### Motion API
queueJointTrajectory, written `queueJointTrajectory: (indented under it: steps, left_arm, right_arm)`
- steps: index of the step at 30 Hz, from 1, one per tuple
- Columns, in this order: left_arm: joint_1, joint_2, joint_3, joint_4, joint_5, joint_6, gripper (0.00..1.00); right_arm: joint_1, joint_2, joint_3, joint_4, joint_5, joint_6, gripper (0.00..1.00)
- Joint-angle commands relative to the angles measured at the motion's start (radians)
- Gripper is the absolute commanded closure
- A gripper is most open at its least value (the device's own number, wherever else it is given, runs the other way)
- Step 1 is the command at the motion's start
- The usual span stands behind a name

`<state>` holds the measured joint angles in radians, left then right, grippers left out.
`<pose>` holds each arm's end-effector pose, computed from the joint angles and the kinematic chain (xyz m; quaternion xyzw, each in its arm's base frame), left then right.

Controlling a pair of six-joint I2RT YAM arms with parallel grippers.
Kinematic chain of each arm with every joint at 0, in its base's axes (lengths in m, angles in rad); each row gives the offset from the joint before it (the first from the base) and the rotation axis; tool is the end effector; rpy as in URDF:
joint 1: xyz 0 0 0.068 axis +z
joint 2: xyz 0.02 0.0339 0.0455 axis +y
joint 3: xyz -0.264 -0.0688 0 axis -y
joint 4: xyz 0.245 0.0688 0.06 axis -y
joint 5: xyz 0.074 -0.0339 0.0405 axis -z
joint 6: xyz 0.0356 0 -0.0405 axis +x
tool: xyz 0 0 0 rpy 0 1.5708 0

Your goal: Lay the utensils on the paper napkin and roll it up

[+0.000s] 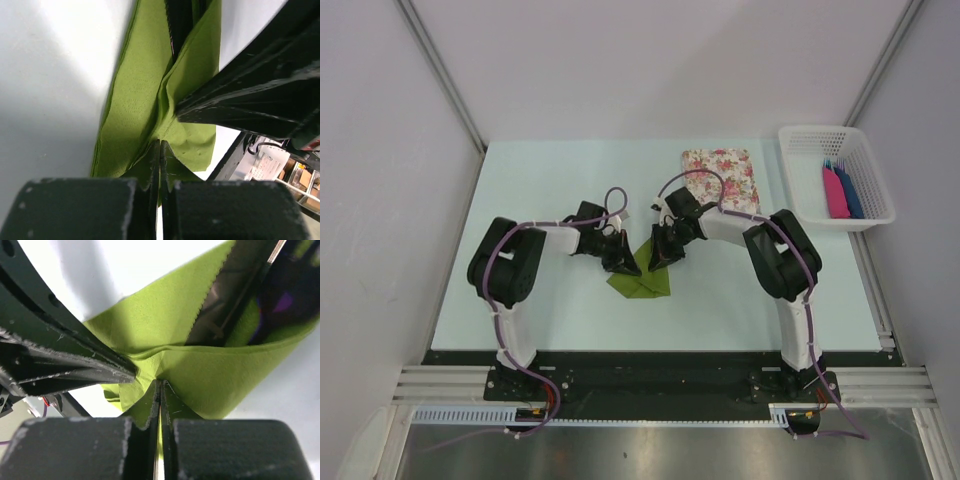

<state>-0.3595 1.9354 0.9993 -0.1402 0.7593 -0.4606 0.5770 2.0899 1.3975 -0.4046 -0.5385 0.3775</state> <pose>0.3238 -0.1479 0.1106 0.0451 0.9040 -0.4202 0.0652 0.3467 0.2475 0.1395 -0.1554 0.9262 0.3336 0.0822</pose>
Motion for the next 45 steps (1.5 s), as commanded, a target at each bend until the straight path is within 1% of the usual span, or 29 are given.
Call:
queueJointTrajectory:
  steps: [1,2,3,4,5,6,8,9,11,15,19,23,24,26,27,29,30,32,35,38,40,45]
  left_arm:
    - [0.014,-0.047,-0.028,0.027,-0.058,0.033,1.0]
    - [0.014,-0.065,-0.036,0.037,-0.049,0.036,1.0]
    - [0.014,-0.085,-0.045,0.086,-0.035,0.036,1.0]
    - [0.016,-0.107,-0.074,0.131,0.021,0.027,0.98]
    - [0.013,-0.16,-0.093,0.19,0.049,0.016,0.93]
    - [0.008,-0.183,-0.106,0.28,0.067,-0.01,0.9]
    - [-0.015,-0.217,-0.123,0.33,0.112,-0.023,0.82]
    - [-0.024,-0.226,-0.119,0.332,0.123,-0.023,0.81]
    - [-0.05,-0.222,-0.123,0.34,0.138,-0.041,0.81]
    - [-0.056,-0.181,-0.18,0.468,0.13,-0.182,0.83]
    - [-0.068,-0.119,-0.186,0.49,0.121,-0.219,0.87]
    - [-0.076,-0.073,-0.177,0.464,0.086,-0.198,0.89]
    - [-0.076,-0.056,-0.168,0.417,0.075,-0.175,0.9]
    - [-0.076,-0.017,-0.148,0.374,0.038,-0.145,0.91]
    - [-0.076,-0.006,-0.14,0.311,0.017,-0.11,0.92]
    - [-0.076,0.017,-0.12,0.275,-0.018,-0.083,0.94]
    - [-0.076,0.031,-0.111,0.225,-0.04,-0.052,0.95]
    - [-0.076,0.039,-0.094,0.171,-0.09,-0.029,0.99]
    - [-0.076,0.048,-0.079,0.148,-0.109,-0.003,1.0]
    - [-0.078,0.039,-0.074,0.148,-0.112,0.013,1.0]
    - [-0.078,0.031,-0.071,0.146,-0.115,0.019,1.0]
    - [-0.078,0.017,-0.053,0.088,-0.136,0.057,1.0]
  right_arm:
    - [0.003,0.042,0.003,-0.033,0.095,-0.055,1.0]
    - [0.003,0.054,0.0,-0.036,0.1,-0.058,1.0]
    - [0.003,0.059,-0.002,-0.036,0.089,-0.054,1.0]
    - [0.0,0.064,-0.005,-0.031,0.08,-0.051,1.0]
    - [-0.002,0.068,-0.014,-0.019,0.075,-0.043,1.0]
    - [-0.002,0.068,-0.018,-0.013,0.06,-0.042,1.0]
    - [-0.003,0.067,-0.026,0.007,0.049,-0.037,1.0]
    - [-0.005,0.068,-0.031,0.01,0.04,-0.035,1.0]
    - [-0.009,0.068,-0.034,0.019,0.026,-0.032,1.0]
    - [-0.028,0.071,-0.043,0.029,-0.006,-0.02,1.0]
    - [-0.037,0.07,-0.048,0.039,-0.028,-0.015,1.0]
    - [-0.04,0.073,-0.04,0.043,-0.031,-0.022,1.0]
    - [-0.04,0.071,-0.038,0.041,-0.029,-0.022,1.0]
    - [-0.045,0.071,-0.034,0.041,-0.034,-0.022,1.0]
    - [-0.046,0.068,-0.031,0.041,-0.046,-0.019,1.0]
    - [-0.051,0.052,-0.025,0.039,-0.061,-0.017,1.0]
    - [-0.051,0.042,-0.017,0.039,-0.083,-0.017,1.0]
    - [-0.046,0.009,-0.014,0.05,-0.089,-0.031,0.94]
    - [-0.045,-0.057,0.003,0.035,-0.078,-0.046,0.89]
    - [-0.042,-0.096,0.029,-0.005,-0.04,-0.06,0.87]
    - [-0.034,-0.113,0.037,-0.028,-0.002,-0.068,0.88]
    - [-0.016,-0.097,0.032,-0.054,0.003,-0.077,0.9]
